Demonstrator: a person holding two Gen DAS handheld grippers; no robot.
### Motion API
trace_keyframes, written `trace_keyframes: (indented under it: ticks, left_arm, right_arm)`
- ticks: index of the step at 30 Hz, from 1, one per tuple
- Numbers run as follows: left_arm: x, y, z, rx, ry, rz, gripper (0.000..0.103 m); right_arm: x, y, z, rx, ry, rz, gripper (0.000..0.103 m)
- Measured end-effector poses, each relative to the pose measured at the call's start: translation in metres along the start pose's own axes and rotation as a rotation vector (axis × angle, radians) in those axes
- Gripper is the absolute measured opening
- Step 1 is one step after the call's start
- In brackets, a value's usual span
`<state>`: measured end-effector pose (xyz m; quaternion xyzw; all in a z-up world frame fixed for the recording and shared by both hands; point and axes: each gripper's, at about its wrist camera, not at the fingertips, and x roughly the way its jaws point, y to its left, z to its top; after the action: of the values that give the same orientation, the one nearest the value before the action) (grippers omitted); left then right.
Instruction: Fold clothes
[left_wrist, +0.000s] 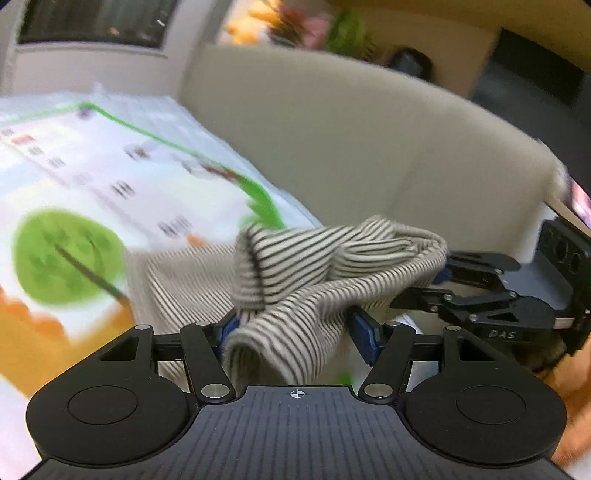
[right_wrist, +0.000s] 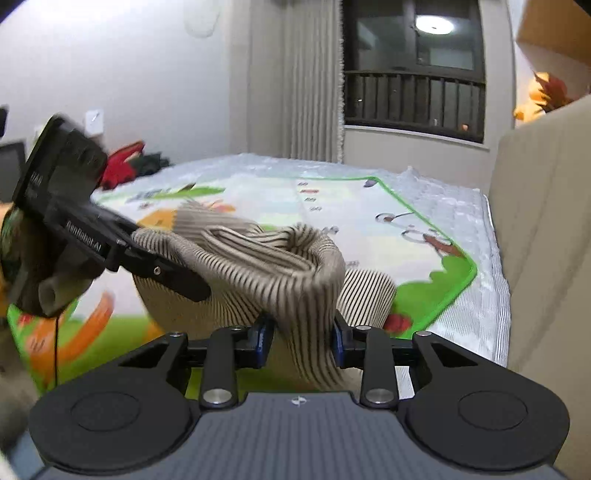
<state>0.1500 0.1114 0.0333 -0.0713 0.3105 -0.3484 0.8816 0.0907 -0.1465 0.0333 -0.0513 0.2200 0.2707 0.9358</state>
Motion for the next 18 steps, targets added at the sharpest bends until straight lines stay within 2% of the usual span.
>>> trace_keyframes:
  ticks: [4,7,11,14,18]
  left_arm:
    - [-0.001,0.034,0.030,-0.097,-0.121,0.106,0.068]
    - [-0.011,0.043,0.036,-0.140,-0.174,0.104,0.074]
    - [-0.003,0.021,0.028,-0.071,-0.125,0.018,0.077]
    - [0.027,0.007,0.023,-0.041,-0.078,-0.028,0.077]
    - [0.070,0.009,0.010,-0.028,-0.027,0.093,0.071]
  right_arm:
    - [0.063,-0.039,0.026,0.110,0.032,-0.044,0.030]
    - [0.108,-0.060,0.023,0.156,0.094,-0.095,0.028]
    - [0.131,-0.073,0.014,0.220,0.101,-0.149,0.028]
    - [0.142,-0.076,0.012,0.229,0.110,-0.200,0.028]
    - [0.148,-0.079,0.014,0.230,0.112,-0.229,0.032]
